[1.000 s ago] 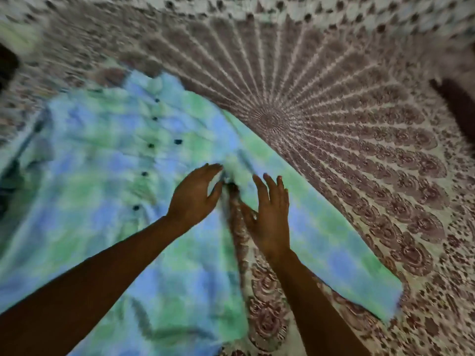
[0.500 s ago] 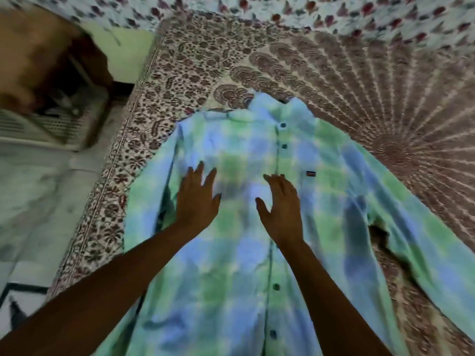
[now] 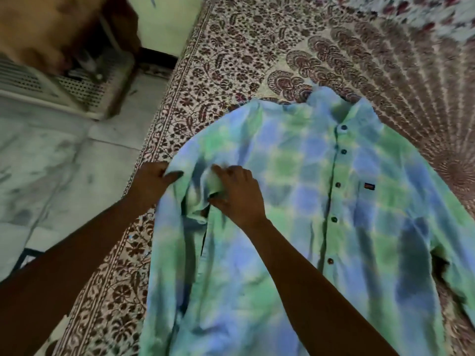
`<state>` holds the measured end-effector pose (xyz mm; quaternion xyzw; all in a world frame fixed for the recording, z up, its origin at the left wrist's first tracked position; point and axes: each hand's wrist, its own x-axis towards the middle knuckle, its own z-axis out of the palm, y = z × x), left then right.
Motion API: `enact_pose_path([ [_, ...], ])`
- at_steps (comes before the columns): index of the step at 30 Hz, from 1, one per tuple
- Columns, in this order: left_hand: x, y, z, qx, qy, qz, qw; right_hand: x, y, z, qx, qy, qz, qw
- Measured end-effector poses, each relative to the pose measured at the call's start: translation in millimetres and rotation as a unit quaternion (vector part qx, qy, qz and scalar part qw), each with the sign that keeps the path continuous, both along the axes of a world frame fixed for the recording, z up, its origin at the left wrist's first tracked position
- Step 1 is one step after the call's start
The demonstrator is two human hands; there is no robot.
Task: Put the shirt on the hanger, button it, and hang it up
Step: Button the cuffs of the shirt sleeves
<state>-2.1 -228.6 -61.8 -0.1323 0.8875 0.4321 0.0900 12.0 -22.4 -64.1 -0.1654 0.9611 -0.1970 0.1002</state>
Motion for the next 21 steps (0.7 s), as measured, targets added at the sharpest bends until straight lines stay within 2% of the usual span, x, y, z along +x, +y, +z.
enact_pose_path([
  [2, 3, -18, -4, 0.066, 0.007, 0.136, 0.989, -8, -7, -3, 0.065, -0.011, 0.011, 0.998],
  [3, 8, -27, -9, 0.080, -0.013, 0.176, 0.981, -10, -5, -6, 0.065, -0.011, -0.016, 0.998],
  [6, 32, -39, -27, 0.080, -0.094, 0.155, 0.980, -7, 20, -15, -0.005, 0.006, -0.128, 0.992],
  [10, 56, -44, -34, 0.111, -0.048, 0.211, 0.970, -9, 35, -17, 0.016, -0.008, -0.096, 0.995],
  [12, 61, -47, -26, 0.110, -0.104, 0.139, 0.979, -18, 32, -10, 0.021, -0.017, -0.058, 0.998],
  [14, 68, -50, -21, 0.028, -0.211, -0.024, 0.977, -25, 26, -3, 0.009, -0.043, 0.034, 0.998],
  [15, 71, -52, -21, 0.007, -0.220, -0.046, 0.974, -28, 21, 0, 0.007, -0.087, 0.069, 0.994],
  [16, 72, -55, -21, 0.024, -0.206, -0.021, 0.978, -31, 18, 2, -0.003, -0.130, 0.085, 0.988],
  [17, 74, -56, -19, 0.090, -0.173, 0.050, 0.979, -34, 15, 4, -0.020, -0.155, 0.087, 0.984],
  [19, 79, -62, -16, 0.208, -0.119, 0.173, 0.955, -39, 6, 6, -0.057, -0.159, 0.067, 0.983],
  [21, 84, -66, -17, 0.219, -0.122, 0.156, 0.955, -39, -7, 1, -0.036, -0.098, 0.064, 0.992],
])
